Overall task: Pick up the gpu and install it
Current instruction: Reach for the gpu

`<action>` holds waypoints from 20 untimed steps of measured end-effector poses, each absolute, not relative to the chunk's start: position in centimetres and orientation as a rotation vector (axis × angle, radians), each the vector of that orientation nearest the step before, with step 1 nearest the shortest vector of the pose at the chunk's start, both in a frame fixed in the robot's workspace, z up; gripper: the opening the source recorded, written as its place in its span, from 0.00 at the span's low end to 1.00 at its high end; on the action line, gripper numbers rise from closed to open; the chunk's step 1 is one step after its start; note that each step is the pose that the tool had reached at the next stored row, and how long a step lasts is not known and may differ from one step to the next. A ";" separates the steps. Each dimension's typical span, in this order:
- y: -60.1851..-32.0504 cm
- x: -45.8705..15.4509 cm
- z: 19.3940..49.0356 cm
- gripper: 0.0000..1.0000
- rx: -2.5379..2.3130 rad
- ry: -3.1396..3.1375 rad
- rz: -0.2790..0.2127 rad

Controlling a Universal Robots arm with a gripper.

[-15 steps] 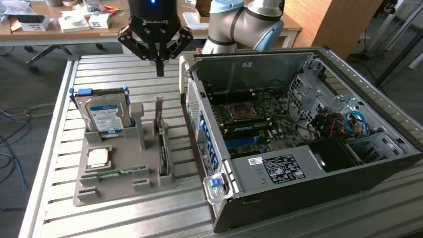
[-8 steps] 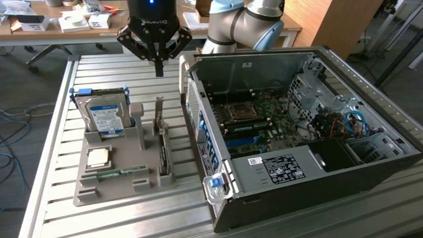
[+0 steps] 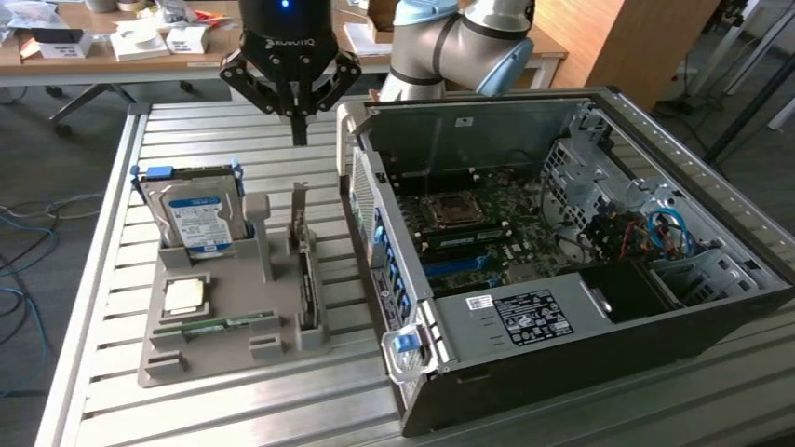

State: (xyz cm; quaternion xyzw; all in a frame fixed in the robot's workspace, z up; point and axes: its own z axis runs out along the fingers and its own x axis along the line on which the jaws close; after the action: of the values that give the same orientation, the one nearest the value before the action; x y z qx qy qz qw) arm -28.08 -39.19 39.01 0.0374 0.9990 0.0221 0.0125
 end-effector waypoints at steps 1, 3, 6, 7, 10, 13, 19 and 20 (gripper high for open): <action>-39.2 -28.1 39.0 0.11 0.117 3.114 0.069; -39.3 -28.1 39.0 0.11 0.117 3.114 0.069; -39.4 -28.1 39.0 0.11 0.117 3.114 0.069; -39.4 -28.1 39.0 0.11 0.117 3.114 0.069; -39.4 -28.1 39.0 0.11 0.117 3.114 0.069; -39.5 -28.2 39.0 0.11 0.117 3.114 0.069; -39.8 -28.2 39.0 0.11 0.117 3.114 0.069; -39.9 -28.2 39.0 0.11 0.117 3.114 0.069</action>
State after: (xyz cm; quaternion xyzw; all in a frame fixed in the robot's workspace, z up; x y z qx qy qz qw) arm -28.22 -39.85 39.01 0.0374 0.9990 0.0221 0.0125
